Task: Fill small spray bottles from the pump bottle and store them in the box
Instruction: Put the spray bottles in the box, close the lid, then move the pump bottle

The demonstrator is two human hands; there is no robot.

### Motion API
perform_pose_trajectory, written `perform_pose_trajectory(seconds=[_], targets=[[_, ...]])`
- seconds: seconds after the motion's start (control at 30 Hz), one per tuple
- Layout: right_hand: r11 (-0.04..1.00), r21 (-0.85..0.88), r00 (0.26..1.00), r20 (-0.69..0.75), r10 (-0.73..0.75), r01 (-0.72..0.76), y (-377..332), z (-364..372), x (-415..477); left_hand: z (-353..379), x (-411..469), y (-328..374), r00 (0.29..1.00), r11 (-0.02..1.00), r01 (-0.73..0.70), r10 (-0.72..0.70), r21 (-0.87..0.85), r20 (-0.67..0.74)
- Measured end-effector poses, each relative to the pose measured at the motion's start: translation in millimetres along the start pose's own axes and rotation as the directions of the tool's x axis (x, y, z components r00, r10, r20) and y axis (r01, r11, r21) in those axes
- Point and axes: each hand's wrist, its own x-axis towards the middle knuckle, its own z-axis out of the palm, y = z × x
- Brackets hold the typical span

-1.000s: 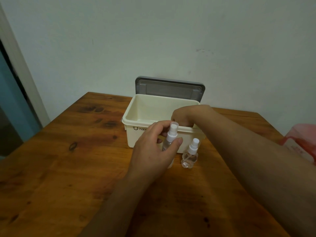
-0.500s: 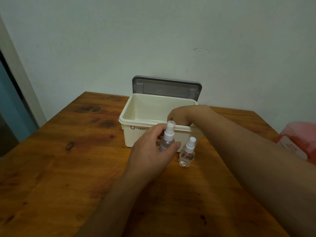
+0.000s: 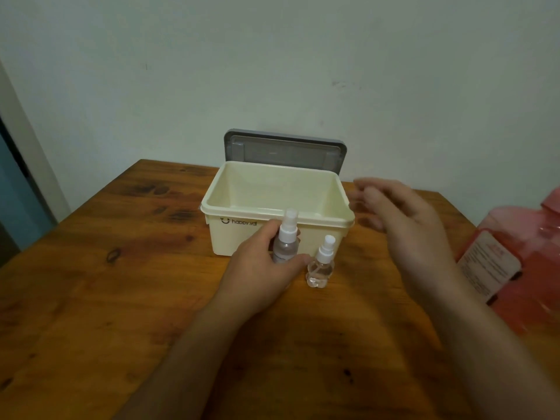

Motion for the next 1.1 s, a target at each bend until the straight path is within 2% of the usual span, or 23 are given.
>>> perform_pose_trajectory(seconds=[0.27,0.37,0.57,0.8,1.1], targets=[[0.961,-0.187,0.953,0.188,0.239,-0.204,40,0,-38,-5,3,-4,0.996,0.998,0.061,-0.06,-0.013,0.068],[0.938,-0.262,0.934,0.214,0.285,-0.226,47,9,-35,-6,3,-6,0.991,0.996,0.083,-0.084,0.009,0.107],[0.922,-0.35,0.917,0.29,0.273,-0.164,51,16,-29,-6,3,-7,0.986,0.995,0.083,-0.091,0.061,0.142],[0.926,-0.37,0.942,0.278,0.186,-0.073,56,18,-30,-5,1,-3,0.99,0.995,0.079,-0.085,0.052,0.11],[0.981,-0.195,0.961,0.273,0.036,0.019,28,2,-24,-5,-1,2,0.992,0.996,0.092,-0.091,-0.005,0.089]])
